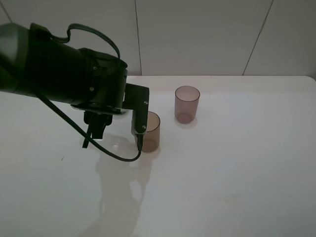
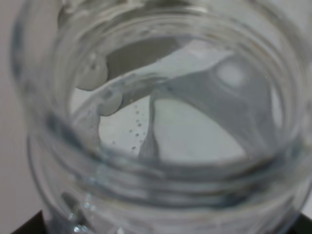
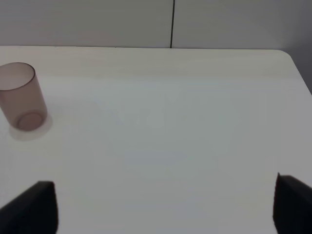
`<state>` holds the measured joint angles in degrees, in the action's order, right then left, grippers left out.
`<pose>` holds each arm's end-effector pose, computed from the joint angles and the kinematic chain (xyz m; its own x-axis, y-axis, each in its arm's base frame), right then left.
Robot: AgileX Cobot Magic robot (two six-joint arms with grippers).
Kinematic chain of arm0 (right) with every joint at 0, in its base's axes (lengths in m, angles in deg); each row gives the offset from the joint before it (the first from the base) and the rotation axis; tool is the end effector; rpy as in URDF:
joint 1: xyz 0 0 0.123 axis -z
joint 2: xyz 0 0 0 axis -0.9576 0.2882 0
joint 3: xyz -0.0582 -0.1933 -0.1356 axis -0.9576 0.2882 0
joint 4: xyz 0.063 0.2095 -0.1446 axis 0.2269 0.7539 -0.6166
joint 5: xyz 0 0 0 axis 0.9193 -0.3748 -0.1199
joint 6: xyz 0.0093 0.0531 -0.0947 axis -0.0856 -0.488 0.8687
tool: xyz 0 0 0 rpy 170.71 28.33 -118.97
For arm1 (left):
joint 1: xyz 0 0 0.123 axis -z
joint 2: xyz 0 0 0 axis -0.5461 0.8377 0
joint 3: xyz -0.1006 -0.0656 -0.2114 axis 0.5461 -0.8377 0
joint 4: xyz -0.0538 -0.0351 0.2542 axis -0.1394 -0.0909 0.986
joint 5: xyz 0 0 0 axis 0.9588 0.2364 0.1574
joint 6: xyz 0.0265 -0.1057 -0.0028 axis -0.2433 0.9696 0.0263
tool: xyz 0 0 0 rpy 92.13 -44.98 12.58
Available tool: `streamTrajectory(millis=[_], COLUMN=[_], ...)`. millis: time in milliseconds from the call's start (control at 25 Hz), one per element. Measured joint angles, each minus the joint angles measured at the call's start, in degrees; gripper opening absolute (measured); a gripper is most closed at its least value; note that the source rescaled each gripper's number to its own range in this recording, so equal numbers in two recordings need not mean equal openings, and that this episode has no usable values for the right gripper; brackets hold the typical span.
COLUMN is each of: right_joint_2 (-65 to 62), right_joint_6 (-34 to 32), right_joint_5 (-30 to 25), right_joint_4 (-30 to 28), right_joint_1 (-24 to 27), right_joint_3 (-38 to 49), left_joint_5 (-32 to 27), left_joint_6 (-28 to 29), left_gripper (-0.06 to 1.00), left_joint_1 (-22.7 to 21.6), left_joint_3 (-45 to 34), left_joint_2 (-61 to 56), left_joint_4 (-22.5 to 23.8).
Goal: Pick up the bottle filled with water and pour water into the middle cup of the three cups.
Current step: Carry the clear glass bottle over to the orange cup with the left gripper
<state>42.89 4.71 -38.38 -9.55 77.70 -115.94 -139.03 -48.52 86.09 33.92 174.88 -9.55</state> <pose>0.0595 -0.0059 0.2802 -0.4411 -0.0082 -0.8974 0.0697 0.9966 -0.0434 0.2614 -0.2237 0.1114 -0.0956 0.9711 0.2188 0.7253 -0.0826 0.6835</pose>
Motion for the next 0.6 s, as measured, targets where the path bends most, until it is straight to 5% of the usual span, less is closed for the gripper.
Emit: streamTrajectory(millis=[600], right_joint_2=[0.00], right_joint_6=[0.00], right_joint_5=[0.00], right_joint_4=[0.00], right_joint_1=[0.00], right_joint_3=[0.00], left_joint_5=[-5.14], left_joint_6=[1.96], left_gripper=[0.00], left_joint_1=[2.31], left_joint_3=[0.72], left_joint_2=[2.58], left_joint_4=[4.20])
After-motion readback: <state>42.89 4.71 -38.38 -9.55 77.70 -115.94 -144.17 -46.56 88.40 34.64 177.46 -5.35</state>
